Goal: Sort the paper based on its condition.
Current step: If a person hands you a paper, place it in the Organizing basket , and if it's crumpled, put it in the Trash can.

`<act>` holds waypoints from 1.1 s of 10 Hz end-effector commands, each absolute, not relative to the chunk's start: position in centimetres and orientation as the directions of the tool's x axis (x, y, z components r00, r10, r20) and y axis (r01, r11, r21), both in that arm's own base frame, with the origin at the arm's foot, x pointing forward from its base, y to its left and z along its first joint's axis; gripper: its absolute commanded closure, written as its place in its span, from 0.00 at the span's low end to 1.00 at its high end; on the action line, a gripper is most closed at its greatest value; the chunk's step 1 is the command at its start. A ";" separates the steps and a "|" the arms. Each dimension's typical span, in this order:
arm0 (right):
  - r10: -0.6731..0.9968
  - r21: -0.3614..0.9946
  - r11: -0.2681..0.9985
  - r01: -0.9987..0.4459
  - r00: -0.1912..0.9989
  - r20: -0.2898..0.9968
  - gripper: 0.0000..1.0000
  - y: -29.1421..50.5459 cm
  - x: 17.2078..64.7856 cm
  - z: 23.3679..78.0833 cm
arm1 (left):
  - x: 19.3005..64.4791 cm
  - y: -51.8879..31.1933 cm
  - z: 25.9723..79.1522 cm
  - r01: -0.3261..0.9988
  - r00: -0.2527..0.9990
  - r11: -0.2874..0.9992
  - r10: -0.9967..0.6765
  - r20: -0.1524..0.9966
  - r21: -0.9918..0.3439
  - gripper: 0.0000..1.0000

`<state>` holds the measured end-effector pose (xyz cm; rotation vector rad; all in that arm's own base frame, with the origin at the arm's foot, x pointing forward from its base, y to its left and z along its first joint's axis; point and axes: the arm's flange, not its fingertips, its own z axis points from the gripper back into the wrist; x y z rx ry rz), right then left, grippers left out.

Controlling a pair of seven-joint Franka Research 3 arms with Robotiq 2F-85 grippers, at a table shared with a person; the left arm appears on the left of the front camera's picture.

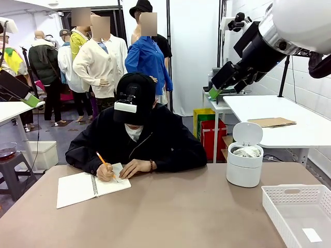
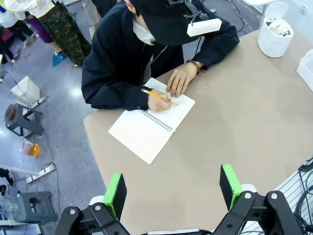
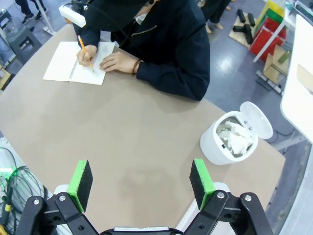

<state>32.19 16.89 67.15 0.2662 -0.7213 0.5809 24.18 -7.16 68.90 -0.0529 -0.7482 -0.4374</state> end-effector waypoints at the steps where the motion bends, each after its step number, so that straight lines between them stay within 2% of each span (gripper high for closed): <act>1: 0.413 0.016 0.809 -0.587 0.589 0.694 0.00 17.0 32.7 67.4 | 24.2 -7.1 68.9 0.397 0.649 0.911 -0.368 0.666 0.116 0.00; 11: 0.406 0.033 0.811 -0.584 0.603 0.686 0.00 16.9 32.2 67.2 | 24.2 -7.1 68.9 0.397 0.649 0.911 -0.368 0.666 0.116 0.00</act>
